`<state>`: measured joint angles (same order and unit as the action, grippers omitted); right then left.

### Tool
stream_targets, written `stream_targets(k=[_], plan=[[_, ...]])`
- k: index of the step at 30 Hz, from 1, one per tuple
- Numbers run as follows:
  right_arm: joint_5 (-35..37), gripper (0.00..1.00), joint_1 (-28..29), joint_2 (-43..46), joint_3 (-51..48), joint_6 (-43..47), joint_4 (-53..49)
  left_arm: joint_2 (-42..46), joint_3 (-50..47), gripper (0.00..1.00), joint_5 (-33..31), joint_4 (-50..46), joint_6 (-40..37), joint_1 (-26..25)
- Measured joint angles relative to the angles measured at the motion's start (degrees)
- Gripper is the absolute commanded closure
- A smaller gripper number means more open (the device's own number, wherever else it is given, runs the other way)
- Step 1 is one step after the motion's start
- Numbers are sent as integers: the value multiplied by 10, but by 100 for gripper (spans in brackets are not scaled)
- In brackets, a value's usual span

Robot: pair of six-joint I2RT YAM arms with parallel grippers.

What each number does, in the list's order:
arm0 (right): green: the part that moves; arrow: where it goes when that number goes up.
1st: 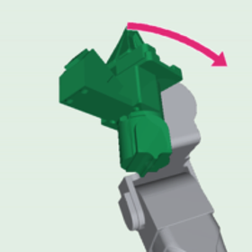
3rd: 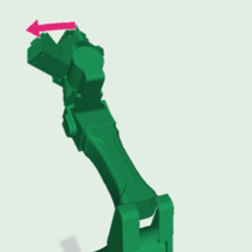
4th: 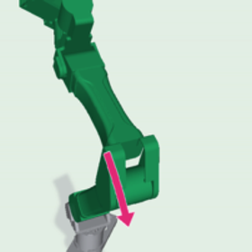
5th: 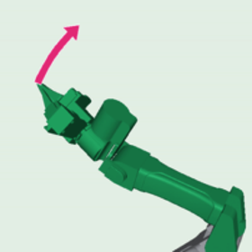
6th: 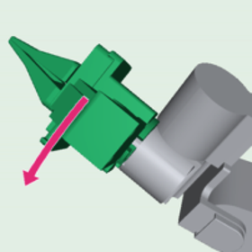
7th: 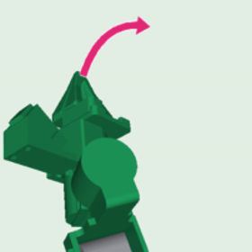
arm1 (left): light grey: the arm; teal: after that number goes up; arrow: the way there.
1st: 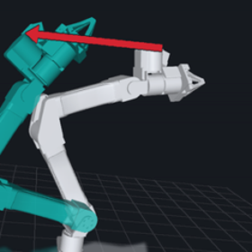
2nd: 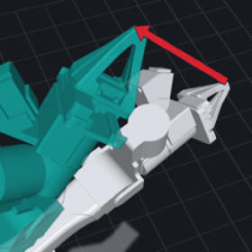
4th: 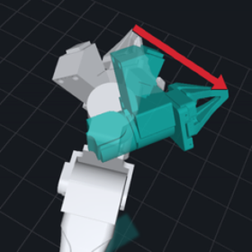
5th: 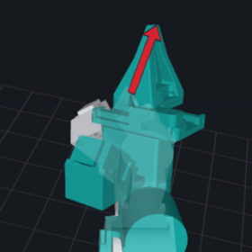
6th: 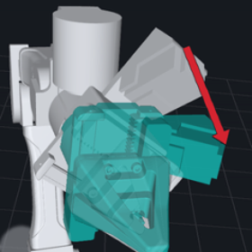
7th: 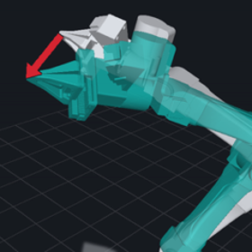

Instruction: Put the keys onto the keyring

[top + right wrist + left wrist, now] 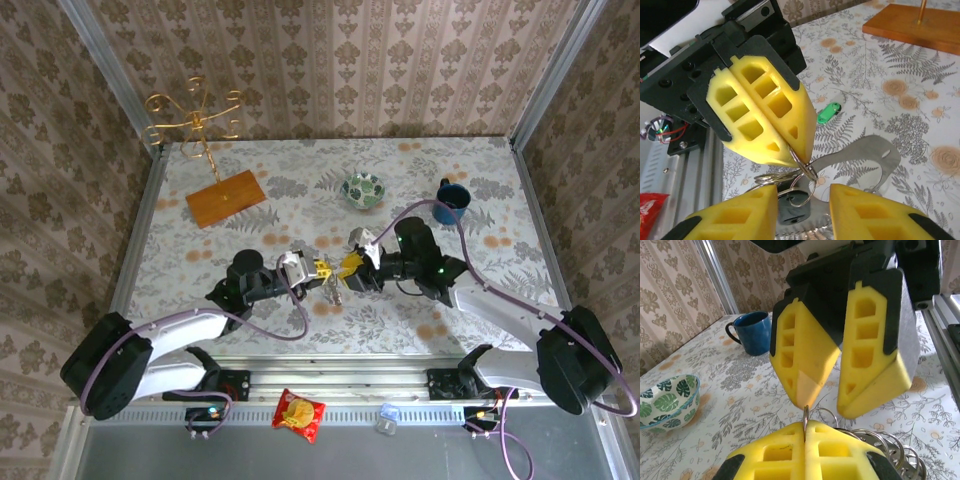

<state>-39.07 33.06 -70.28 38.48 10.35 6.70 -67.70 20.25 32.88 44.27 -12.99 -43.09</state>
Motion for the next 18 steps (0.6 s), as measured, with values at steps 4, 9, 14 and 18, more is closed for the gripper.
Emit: stream_targets(k=[4,9,14,18], plan=[[-2,74,0,-16,2,21,10,-10,0,100,10,21,12,3],[-5,75,0,-21,2,35,16,-10,-4,100,21,30,21,5],[-9,76,1,-22,2,45,27,-12,-4,100,36,38,28,8],[-16,84,1,-22,4,50,35,-12,-5,100,45,43,31,11]])
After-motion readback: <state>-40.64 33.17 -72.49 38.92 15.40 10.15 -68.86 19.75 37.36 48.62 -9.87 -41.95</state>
